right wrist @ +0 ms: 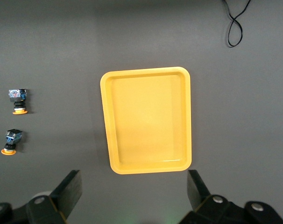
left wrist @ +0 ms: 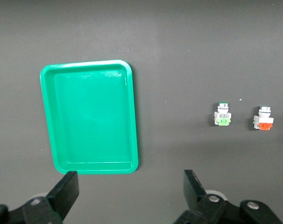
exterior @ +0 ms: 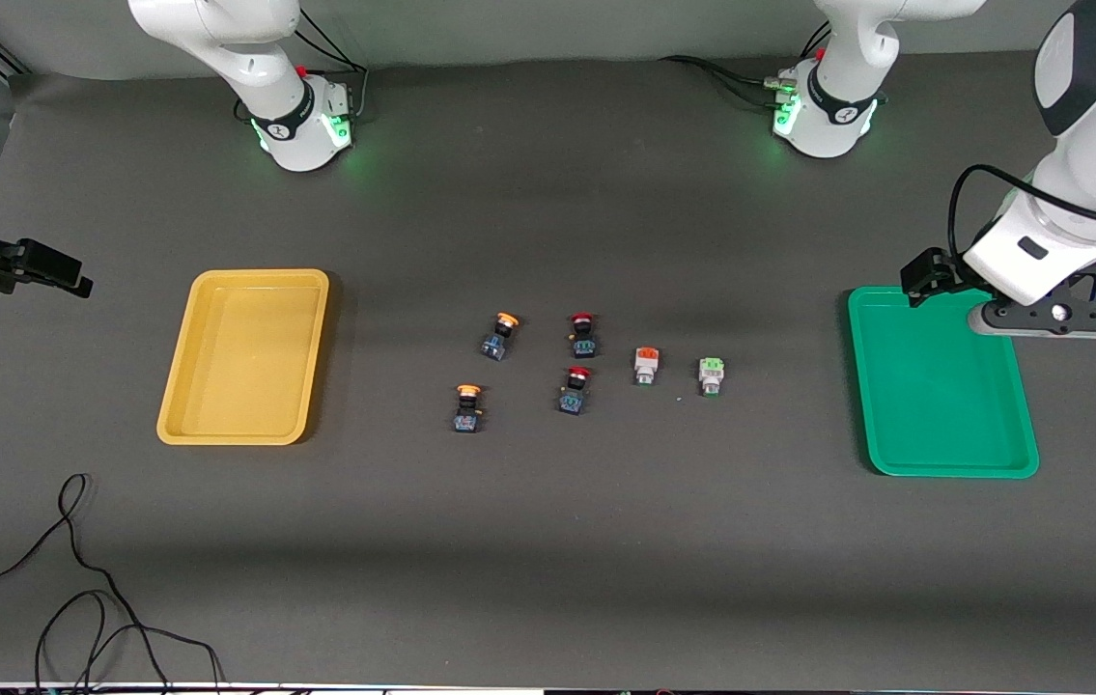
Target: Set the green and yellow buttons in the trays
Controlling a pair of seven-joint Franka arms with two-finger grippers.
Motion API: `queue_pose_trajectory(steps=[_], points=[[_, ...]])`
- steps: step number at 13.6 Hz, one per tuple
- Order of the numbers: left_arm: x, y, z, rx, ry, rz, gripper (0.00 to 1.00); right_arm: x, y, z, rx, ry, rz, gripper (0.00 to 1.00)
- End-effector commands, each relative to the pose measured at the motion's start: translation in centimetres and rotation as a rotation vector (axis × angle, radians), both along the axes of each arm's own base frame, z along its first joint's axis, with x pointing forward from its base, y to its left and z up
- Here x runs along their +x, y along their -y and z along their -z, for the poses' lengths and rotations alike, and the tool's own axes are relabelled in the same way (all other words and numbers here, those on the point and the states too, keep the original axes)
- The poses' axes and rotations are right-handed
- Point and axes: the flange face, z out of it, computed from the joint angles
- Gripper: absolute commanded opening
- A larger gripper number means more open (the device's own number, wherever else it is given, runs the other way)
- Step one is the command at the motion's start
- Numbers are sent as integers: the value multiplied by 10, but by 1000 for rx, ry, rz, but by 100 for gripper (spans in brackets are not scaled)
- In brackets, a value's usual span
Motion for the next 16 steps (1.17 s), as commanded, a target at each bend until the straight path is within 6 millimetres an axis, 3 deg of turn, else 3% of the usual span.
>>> queue_pose_trajectory(steps=[1, 8, 10, 12, 16], points=[[3, 4, -4, -9, -7, 8, 100, -5, 1, -4, -5, 1, -16, 100], [-1, 3, -1, -3, -42, 4, 100, -9, -9, 1, -3, -36, -19, 100], [-1, 3, -1, -2, -44, 1, 100, -11, -44, -1, -5, -33, -67, 100], [-3, 4, 1, 1, -64, 1, 100, -14, -97, -4, -14, -26, -74, 100], [-4, 4, 2, 1, -73, -4, 100, -26, -227, 11, -23, 3, 13, 100]])
